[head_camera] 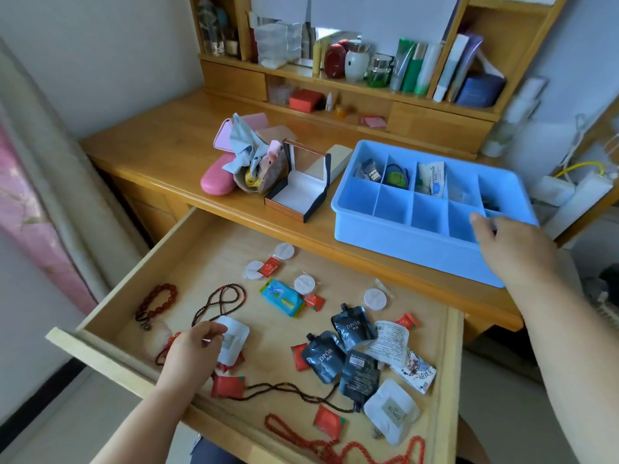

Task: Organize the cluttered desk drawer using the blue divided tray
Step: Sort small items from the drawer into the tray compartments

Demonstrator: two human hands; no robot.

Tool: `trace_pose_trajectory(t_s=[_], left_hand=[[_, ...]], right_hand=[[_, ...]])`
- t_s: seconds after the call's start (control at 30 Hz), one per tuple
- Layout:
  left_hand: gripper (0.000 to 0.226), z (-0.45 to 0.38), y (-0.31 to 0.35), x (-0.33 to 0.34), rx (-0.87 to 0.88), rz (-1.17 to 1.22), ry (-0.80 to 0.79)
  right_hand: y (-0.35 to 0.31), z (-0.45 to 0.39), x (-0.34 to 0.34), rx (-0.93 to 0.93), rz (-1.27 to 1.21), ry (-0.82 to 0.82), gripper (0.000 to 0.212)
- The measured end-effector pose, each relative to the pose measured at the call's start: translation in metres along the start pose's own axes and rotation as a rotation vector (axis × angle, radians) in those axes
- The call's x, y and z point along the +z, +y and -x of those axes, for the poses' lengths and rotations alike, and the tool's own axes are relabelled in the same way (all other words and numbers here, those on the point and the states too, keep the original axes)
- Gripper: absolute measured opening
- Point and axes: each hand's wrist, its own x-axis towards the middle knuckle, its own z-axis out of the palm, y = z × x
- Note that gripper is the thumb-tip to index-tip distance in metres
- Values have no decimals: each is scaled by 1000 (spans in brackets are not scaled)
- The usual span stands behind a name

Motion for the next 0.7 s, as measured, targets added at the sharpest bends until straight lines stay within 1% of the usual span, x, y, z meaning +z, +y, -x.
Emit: trace_pose_trajectory(t_s=[0.03,0.07,0.1,0.13,0.17,0.2,0.27,0.3,0.33,0.37,0.43,0.5,0.57,0.6,0.63,0.67,0.7], left_hand=[[23,0,0,0,-2,-6,8],[25,0,0,1,-6,-17,13],[26,0,0,2,-12,-29,16],[29,0,0,3,-15,-46,18],[31,1,0,3,-15,-72,21],[35,0,-1,3,-14,-112,17],[45,-3,-2,5,-31,-245,-46],[49,-4,-1,8,-53,-313,-105],[51,-4,3,13,-71,-361,-171],[53,-3,6,19,-74,-389,-231],[66,3,12,35,-7,-397,-343],[76,15,18,50,128,-384,-471],[74,27,27,55,297,-276,-611],[66,30,30,53,361,-193,-657],[56,32,31,49,387,-139,-656],[48,31,30,42,374,-126,-606],[45,26,26,35,350,-161,-516]], right_hand=[[-2,0,-2,43,73,-117,77],[-2,-1,-4,80,112,-203,90],[-2,-3,-4,99,140,-252,95],[-4,-4,-6,113,146,-278,95],[-5,-3,-8,106,126,-241,90],[-4,0,-6,68,74,-117,83],[-7,14,-2,-112,-71,230,58],[-15,26,-1,-229,-132,352,47],[-27,42,2,-348,-191,391,40],[-41,61,8,-467,-245,370,35],[-73,104,26,-648,-308,192,31],[-98,144,51,-739,-309,-74,31],[-117,176,76,-752,-270,-380,41],[-120,188,89,-755,-244,-502,49],[-120,198,101,-773,-222,-586,55],[-119,204,109,-809,-191,-655,59],[-118,208,113,-861,-158,-684,61]])
